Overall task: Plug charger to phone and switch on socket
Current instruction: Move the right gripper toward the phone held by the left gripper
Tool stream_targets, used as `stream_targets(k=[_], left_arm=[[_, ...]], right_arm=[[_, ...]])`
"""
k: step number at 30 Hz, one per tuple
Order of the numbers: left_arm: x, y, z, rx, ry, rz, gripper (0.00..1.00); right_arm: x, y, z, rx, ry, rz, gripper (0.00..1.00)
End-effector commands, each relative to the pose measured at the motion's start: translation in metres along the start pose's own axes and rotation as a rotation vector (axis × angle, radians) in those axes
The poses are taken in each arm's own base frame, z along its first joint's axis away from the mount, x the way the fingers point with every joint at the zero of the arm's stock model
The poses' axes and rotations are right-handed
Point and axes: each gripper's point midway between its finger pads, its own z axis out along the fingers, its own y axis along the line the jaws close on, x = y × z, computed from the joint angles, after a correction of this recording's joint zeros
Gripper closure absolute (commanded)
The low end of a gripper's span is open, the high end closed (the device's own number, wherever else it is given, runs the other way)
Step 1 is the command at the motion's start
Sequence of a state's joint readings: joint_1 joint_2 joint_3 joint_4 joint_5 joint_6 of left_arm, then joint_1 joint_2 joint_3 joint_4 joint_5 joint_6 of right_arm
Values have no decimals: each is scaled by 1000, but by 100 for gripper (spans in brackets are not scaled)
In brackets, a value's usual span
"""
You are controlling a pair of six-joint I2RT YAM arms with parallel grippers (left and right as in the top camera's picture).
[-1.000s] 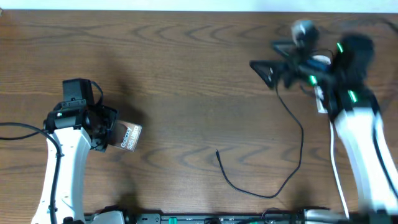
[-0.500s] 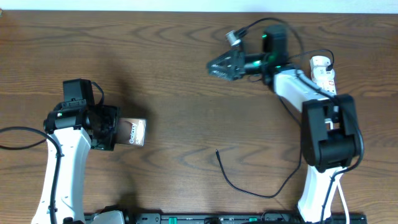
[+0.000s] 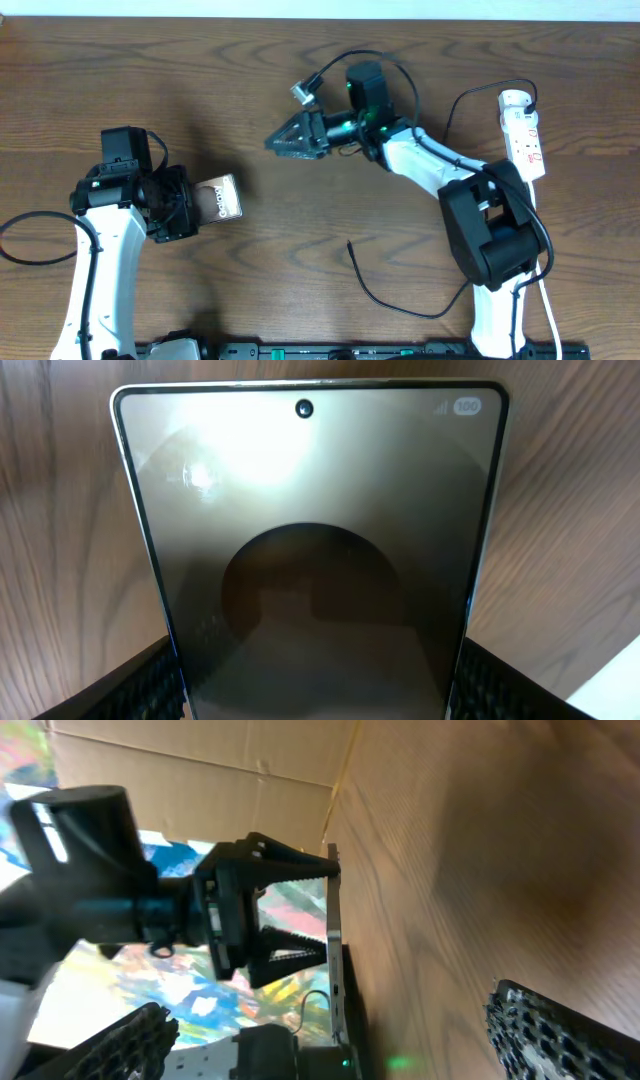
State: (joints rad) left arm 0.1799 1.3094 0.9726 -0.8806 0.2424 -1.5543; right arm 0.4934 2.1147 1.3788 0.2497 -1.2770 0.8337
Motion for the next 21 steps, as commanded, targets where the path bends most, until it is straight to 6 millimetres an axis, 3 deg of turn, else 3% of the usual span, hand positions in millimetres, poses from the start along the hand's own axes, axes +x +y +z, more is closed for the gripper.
stream_targets(k=[1,10,21], left_arm=[[13,0,0,-7,83,-82,94],[33,1,-3,-25,199,-156,93],[34,1,-3,-30,201,-198,94]], right_arm=[[-2,5,13,19,-10,-13,1],[21,16,47,-3,67,-24,1],[41,24,75,-9,119,-43,0]])
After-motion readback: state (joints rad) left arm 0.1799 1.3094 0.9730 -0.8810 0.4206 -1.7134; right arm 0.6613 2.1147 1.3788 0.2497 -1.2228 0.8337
